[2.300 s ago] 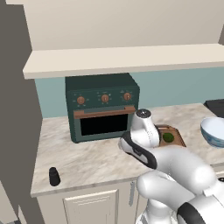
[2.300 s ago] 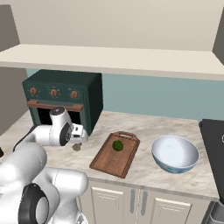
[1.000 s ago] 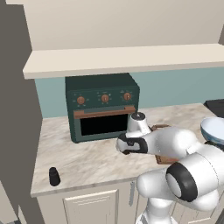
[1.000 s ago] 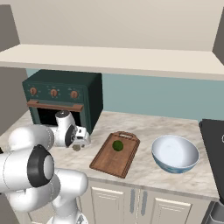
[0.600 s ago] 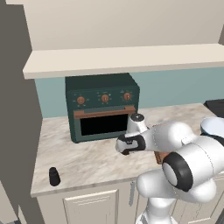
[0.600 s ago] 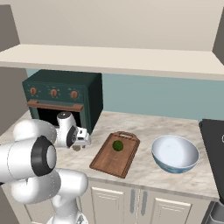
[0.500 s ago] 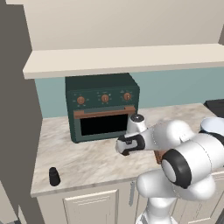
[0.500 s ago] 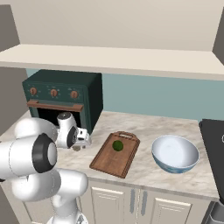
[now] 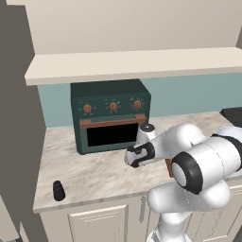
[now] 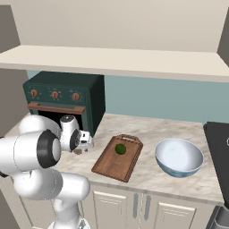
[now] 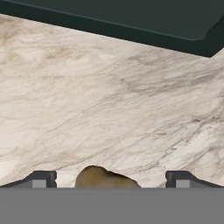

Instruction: Open the cabinet. Place the bowl and condiment on the counter. Then place the lime and garlic on the cutting board.

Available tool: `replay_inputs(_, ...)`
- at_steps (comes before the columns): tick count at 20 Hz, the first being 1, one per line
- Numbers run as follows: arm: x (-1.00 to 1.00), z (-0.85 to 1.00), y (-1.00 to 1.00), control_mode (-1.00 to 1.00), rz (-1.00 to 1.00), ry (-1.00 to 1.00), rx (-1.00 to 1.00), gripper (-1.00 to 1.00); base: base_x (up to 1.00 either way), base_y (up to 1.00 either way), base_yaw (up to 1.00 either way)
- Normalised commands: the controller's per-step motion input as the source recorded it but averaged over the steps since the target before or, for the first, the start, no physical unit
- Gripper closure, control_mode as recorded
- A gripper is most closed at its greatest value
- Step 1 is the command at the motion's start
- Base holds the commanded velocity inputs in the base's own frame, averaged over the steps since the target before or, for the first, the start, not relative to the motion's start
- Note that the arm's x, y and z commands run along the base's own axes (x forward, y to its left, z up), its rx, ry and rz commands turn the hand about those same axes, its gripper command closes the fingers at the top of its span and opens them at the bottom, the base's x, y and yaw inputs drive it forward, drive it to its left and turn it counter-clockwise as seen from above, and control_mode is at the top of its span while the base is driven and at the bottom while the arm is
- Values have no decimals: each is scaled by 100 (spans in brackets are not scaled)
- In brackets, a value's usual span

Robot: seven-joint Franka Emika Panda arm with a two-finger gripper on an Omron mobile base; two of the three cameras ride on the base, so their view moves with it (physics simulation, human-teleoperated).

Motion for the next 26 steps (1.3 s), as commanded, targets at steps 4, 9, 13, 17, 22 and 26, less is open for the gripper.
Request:
replay_inputs(4,1,-16,0,-100,0,0,0,100,0,0,0)
replay_inputs(9,0,-20,-6,-100,0,1,0,100,0,0,0)
replay_inputs(13,0,-21,-13,-100,0,0,0,100,0,0,0)
replay_inputs(17,0,-19,-21,-100,0,0,0,100,0,0,0)
replay_inputs(22,-3,-4,-15,-100,0,-2,0,100,0,0,0)
replay_inputs(26,-21,17,-26,-100,-2,-6,0,100,0,0,0)
